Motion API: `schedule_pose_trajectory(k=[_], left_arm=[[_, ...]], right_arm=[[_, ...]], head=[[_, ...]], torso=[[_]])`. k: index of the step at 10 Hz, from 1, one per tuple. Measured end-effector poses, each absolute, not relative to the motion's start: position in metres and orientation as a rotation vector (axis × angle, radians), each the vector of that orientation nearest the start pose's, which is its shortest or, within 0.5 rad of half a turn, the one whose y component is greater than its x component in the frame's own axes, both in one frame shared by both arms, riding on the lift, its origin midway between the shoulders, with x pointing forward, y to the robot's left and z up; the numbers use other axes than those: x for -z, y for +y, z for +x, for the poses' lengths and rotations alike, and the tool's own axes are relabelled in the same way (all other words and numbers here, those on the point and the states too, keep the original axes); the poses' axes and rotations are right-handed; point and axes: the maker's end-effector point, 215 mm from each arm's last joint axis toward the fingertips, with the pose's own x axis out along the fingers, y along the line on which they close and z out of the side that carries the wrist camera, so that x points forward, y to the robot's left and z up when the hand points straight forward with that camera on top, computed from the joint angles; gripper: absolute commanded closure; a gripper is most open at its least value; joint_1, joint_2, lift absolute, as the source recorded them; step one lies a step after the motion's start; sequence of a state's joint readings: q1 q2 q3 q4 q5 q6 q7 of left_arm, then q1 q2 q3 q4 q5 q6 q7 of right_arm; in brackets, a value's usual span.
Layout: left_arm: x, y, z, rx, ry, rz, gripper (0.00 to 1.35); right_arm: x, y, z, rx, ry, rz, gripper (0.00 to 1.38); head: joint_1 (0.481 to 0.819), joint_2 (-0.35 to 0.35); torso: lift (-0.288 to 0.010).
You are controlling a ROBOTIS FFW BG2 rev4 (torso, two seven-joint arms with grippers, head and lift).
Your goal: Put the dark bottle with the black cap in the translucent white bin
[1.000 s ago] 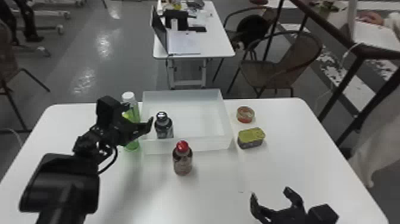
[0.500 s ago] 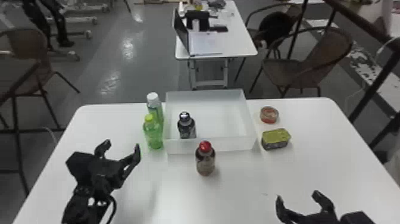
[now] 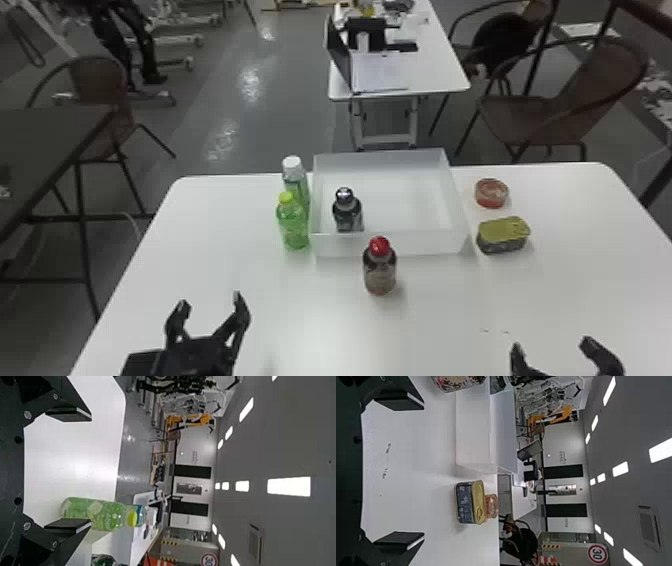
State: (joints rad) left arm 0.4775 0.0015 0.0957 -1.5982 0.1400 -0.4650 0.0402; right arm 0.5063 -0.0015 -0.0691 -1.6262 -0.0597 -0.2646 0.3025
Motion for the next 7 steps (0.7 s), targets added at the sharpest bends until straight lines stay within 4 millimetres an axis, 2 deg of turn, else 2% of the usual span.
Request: schedule_pose_trajectory(k=[1, 2, 4, 7], left_arm=[[0.436, 0.303, 0.389, -0.227, -0.015, -0.11, 0.34], [0.444, 0.291, 0.379, -0.227, -0.006, -0.137, 0.34], [0.449, 0.279, 0.38, -0.185, 0.002, -0.143, 0.34], [0.452, 0.275, 0.38, -0.175, 0.011, -0.143, 0.34]], right_arm=[[0.48, -0.209, 0.391, -0.215, 0.174, 0.05, 0.14], [0.478, -0.209, 0.389, -0.213, 0.172, 0.047, 0.14], [0.477, -0.209, 0.389, -0.212, 0.168, 0.045, 0.14], [0.478, -0.209, 0.39, -0.213, 0.169, 0.048, 0.14]], head=[[0.695, 0.14], [0.695, 0.125], [0.695, 0.104], [0.695, 0.098]], torso=[[-0.033], [-0.033], [-0.033], [-0.033]])
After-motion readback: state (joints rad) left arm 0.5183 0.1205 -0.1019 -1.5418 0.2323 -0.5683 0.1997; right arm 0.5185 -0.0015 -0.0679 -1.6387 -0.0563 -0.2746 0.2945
